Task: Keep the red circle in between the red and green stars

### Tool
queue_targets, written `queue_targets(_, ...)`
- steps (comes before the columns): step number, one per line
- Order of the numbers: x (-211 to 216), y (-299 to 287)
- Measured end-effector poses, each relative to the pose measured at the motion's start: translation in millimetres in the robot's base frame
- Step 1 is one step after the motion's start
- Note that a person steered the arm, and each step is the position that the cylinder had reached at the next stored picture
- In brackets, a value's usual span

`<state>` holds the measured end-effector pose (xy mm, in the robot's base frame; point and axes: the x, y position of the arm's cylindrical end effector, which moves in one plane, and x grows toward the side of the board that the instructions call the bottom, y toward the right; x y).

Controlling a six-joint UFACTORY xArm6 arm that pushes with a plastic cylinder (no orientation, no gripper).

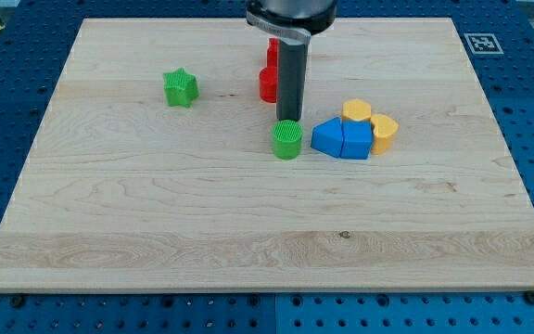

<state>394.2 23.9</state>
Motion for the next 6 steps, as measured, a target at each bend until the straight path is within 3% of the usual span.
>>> queue_targets(2,-68,-1)
queue_targets(3,-77,-14)
queue_targets(6,-43,-83)
